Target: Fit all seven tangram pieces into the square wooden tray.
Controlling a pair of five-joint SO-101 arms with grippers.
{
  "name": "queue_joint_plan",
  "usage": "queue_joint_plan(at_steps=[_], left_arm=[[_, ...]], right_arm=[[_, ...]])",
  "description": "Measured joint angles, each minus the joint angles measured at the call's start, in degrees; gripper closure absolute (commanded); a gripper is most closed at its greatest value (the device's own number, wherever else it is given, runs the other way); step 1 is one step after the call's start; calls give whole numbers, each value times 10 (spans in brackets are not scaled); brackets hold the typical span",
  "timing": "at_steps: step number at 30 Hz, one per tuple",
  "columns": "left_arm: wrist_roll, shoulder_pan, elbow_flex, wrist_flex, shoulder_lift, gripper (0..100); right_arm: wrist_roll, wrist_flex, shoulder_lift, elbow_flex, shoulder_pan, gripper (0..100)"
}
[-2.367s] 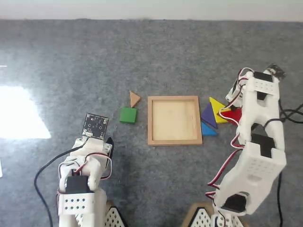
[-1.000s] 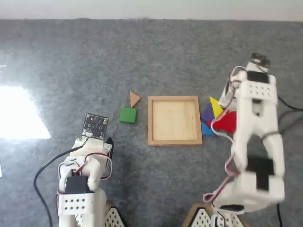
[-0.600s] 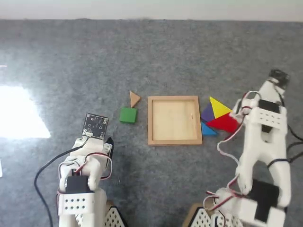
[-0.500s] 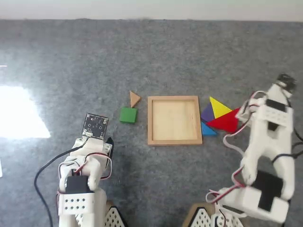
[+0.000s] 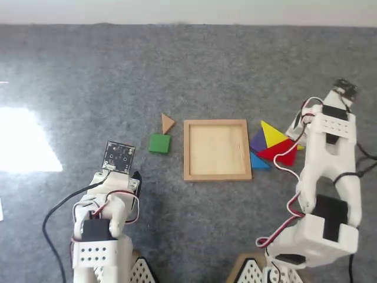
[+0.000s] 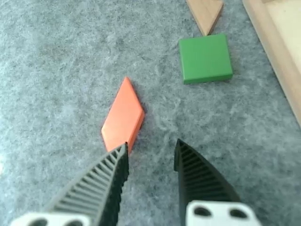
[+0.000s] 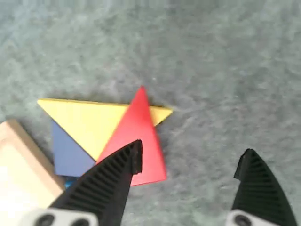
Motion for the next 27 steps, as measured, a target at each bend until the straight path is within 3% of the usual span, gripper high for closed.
queue_joint_plan(at_steps=[9, 22, 27], left_arm=[[0, 0, 0, 0, 0, 848], [0, 0, 0, 0, 0, 848], [0, 0, 0, 0, 0, 848]], right_arm=[[-1, -14, 51, 0, -41, 681], [-1, -18, 60, 0, -33, 681], [-1, -18, 60, 0, -82, 681]])
